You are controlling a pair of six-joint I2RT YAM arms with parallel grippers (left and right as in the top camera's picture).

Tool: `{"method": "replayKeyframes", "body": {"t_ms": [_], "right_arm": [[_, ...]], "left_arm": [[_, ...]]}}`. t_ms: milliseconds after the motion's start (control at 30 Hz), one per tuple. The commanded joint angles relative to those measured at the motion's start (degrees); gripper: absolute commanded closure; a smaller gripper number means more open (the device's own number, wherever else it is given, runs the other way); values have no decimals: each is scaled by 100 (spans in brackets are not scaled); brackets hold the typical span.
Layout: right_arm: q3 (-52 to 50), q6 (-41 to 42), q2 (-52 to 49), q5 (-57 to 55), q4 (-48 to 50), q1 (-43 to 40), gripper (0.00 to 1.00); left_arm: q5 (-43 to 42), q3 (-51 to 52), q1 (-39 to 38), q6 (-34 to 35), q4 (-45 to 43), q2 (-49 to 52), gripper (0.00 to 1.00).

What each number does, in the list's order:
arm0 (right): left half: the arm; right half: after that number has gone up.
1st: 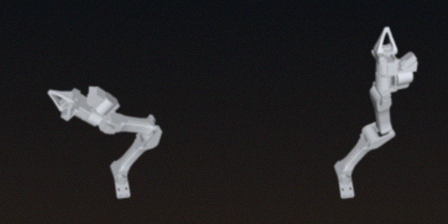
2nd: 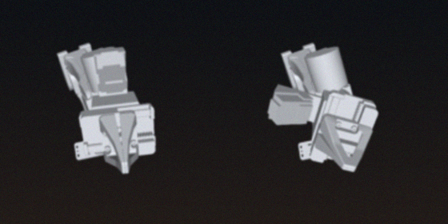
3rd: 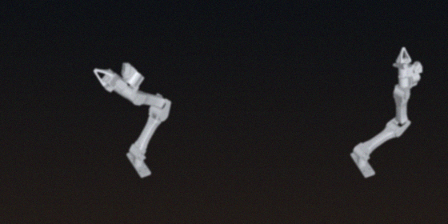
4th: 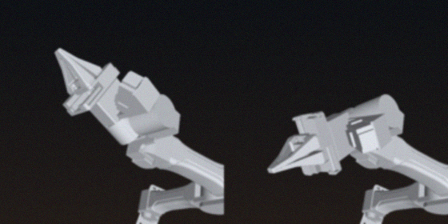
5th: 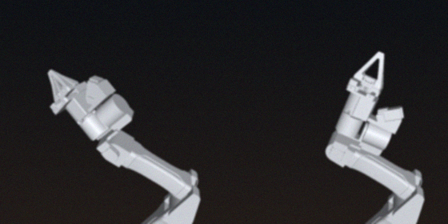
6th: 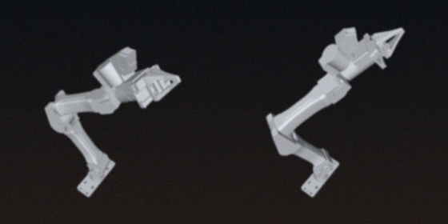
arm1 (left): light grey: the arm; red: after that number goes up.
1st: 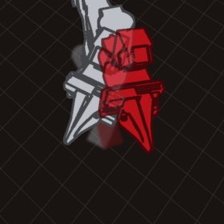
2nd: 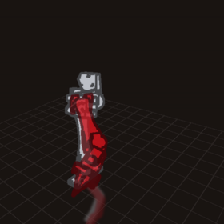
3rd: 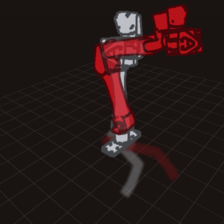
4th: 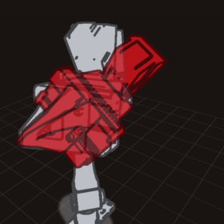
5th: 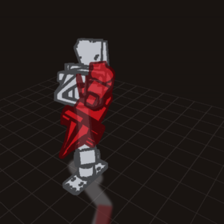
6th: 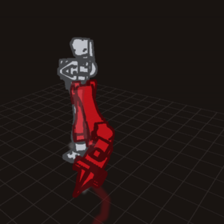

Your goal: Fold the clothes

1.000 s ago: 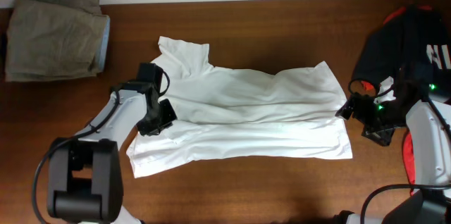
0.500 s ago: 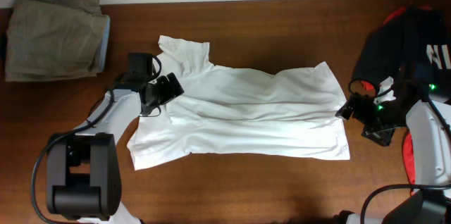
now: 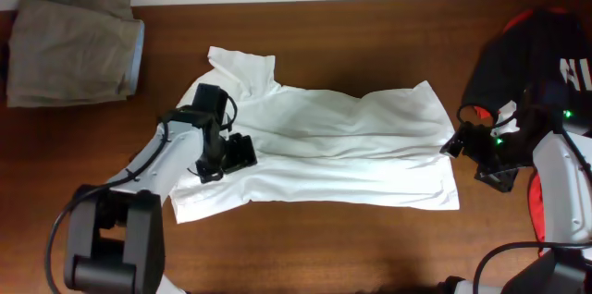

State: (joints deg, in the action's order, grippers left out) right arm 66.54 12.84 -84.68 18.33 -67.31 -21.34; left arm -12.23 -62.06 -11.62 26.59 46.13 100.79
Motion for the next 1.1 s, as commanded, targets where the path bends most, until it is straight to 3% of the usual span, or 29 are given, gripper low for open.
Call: {"method": "replayKeyframes", "body": {"t_ms": [0, 167, 267, 333, 367, 433, 500, 533, 600, 633, 700, 833, 900, 933, 1000, 1067], "right_arm": [[101, -201, 74, 52, -28, 4, 11], [101, -214, 74, 31, -68, 4, 11], [101, -212, 74, 11, -68, 4, 10], [101, -212, 74, -101, -66, 4, 11], [101, -212, 74, -98, -63, 4, 11], [101, -210, 72, -98, -59, 4, 11], [101, -210, 70, -96, -39, 4, 11], [101, -210, 70, -96, -39, 4, 11], [101, -210, 70, -96, -26, 4, 11], [101, -210, 70, -96, -20, 4, 11], [101, -212, 70, -98, -20, 4, 10], [52, -284, 70, -120, 2, 7, 9], [-343, -297, 68, -114, 319, 4, 18], [-627, -55, 63, -107, 592, 4, 39], [-1108, 120, 63, -94, 1008, 4, 61], [-1460, 304, 9, -94, 1443, 4, 81]], "left_arm": [[-39, 48, 0, -31, -479, 330, 25], [4, 48, 4, 81, -1038, 535, 30], [-2, -11, 4, 79, -1360, 531, 53], [-4, -90, 4, 79, -1344, 527, 54], [-4, -138, 4, 76, -1333, 527, 59], [0, -256, 4, 76, -1362, 527, 78], [17, -304, 4, 76, -1644, 527, 83], [92, -304, 0, 76, -1735, 527, 77], [271, -304, 0, 74, -2002, 527, 44], [299, -315, 4, 74, -2184, 527, 5], [157, -629, 44, 72, -2044, 494, 1], [177, -1764, 492, -551, 310, -103, 2], [323, -1626, 562, -573, 1545, -107, 11], [299, -1410, 562, -568, 1633, -101, 24], [280, -730, 562, -568, 1582, -101, 78], [236, -146, 564, -564, 1235, -101, 99]]}}
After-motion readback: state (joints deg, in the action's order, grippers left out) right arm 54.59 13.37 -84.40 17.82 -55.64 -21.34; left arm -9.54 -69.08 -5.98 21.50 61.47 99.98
